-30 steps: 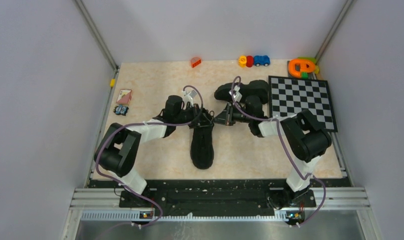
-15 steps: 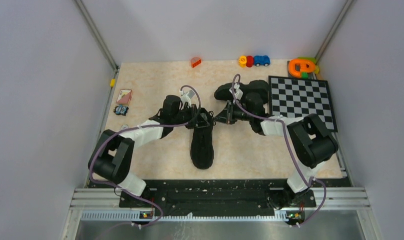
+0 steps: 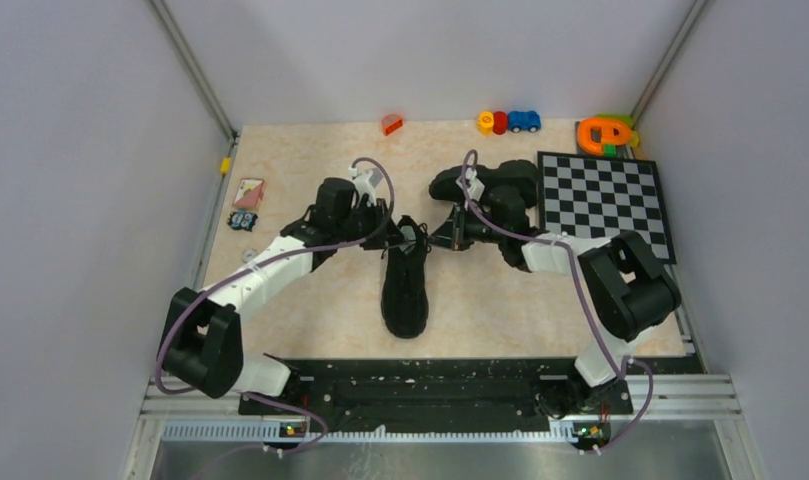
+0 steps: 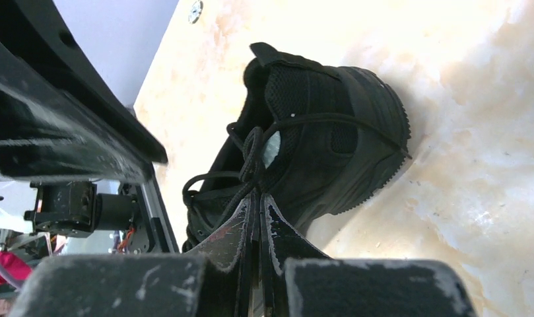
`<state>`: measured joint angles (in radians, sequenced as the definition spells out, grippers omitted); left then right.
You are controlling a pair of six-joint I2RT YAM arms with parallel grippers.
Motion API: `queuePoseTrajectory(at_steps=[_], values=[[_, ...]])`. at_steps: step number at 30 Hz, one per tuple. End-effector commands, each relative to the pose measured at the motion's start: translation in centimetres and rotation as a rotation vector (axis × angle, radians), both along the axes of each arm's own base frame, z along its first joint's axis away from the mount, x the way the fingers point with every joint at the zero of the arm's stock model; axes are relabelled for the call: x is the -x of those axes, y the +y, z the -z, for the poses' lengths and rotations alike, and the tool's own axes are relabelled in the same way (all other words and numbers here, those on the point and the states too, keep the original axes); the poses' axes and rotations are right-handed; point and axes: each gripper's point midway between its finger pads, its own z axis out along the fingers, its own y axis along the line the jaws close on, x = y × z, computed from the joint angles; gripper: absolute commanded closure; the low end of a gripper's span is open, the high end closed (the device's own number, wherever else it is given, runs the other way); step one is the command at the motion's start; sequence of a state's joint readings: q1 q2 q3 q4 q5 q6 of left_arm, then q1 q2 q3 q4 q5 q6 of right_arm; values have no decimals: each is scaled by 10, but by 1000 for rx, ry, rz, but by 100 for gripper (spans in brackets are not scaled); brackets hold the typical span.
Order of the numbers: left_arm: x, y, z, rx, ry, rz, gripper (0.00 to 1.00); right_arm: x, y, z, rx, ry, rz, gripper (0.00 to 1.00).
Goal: Tie the shoes
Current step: Cross the shoelace with the shoelace.
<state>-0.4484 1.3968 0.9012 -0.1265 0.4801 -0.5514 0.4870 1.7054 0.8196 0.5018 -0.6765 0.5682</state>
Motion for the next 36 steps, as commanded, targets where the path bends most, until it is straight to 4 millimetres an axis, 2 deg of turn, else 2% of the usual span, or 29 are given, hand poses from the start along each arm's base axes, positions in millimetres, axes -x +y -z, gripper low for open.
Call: queuePoseTrajectory(at_steps=[1,3,8,10,13,17,20,26,30,33,36], values=[[-16,9,-36,-74,-129,-18,77,-3,11,-44,-38,-137,-27,100],[-22,5,-44,-72,-163,3,68,-2,13,-46,-36,-142,-31,100],[-39,-11,-50,-48,-239,77,58,0,15,-49,-36,-146,-41,100],[-43,-18,-46,-31,-214,96,55,1,15,-49,-33,-148,-43,100],[-47,-26,-40,-12,-179,108,45,2,15,-49,-31,-149,-44,100],[-52,-28,-32,-14,-156,94,33,2,16,-51,-33,-154,-47,100],[-54,-30,-30,-11,-145,92,31,4,17,-51,-32,-153,-51,100],[-55,-40,-27,-5,-127,106,30,6,19,-50,-28,-155,-59,100],[-57,-44,-23,-13,-108,111,35,7,19,-52,-29,-155,-61,100],[-60,-42,-18,-36,-96,92,43,7,19,-53,-24,-155,-56,100],[-60,-41,-19,-40,-94,92,62,8,18,-54,-16,-161,-55,100]])
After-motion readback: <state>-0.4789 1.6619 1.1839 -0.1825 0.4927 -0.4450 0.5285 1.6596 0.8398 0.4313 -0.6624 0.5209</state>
